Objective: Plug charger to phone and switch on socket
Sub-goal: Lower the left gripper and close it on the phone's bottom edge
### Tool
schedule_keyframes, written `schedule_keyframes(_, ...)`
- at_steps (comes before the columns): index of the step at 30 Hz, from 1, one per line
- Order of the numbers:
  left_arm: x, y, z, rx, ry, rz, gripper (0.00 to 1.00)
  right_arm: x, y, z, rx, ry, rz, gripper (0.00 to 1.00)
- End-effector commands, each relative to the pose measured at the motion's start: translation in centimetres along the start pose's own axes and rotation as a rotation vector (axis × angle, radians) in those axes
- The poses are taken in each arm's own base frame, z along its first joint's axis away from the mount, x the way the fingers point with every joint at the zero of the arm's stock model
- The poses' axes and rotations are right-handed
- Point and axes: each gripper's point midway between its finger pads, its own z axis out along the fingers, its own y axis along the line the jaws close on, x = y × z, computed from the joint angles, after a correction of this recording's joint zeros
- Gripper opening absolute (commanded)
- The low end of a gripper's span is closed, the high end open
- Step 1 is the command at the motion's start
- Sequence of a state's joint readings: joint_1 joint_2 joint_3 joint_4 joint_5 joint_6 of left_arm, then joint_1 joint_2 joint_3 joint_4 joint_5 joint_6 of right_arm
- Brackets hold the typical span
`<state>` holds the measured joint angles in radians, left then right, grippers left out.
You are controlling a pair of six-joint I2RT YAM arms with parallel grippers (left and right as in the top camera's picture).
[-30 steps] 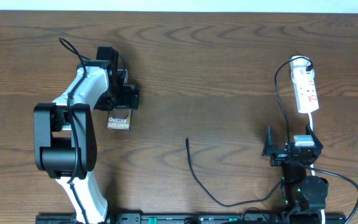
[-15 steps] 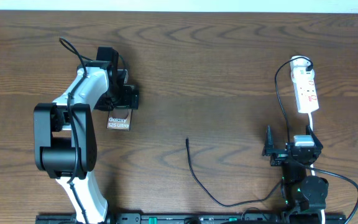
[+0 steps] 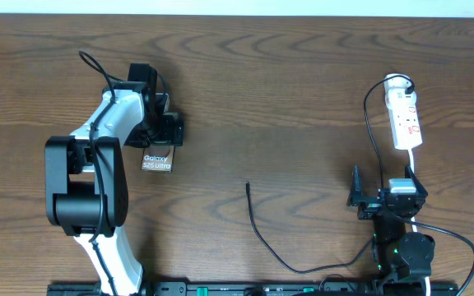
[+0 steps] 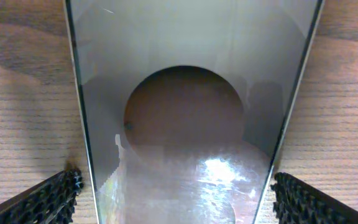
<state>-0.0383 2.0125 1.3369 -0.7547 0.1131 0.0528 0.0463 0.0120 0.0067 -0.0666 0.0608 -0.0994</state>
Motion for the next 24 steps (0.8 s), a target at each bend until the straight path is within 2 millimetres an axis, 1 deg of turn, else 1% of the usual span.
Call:
schedule_keyframes(1, 0.5, 0.41, 0.54, -0.021, 0.017, 0.006, 0.98, 0.03, -0.02, -0.03, 0.003, 0.0, -0.014, 0.99)
schedule_keyframes(13, -0.02, 0.41, 0.55, -0.021, -0.004, 0.006, 0.98, 0.03, -0.02, -0.03, 0.003, 0.0, -0.014, 0.99)
schedule_keyframes(19, 0.55, 0.43, 1.13, -0.021, 0.005, 0.006, 0.98, 0.03, -0.02, -0.03, 0.003, 0.0, -0.014, 0.99)
schedule_keyframes(24, 0.51, 0.45, 1.14, -0.021, 0.004, 0.006, 0.98, 0.03, -0.02, -0.03, 0.003, 0.0, -0.014, 0.99)
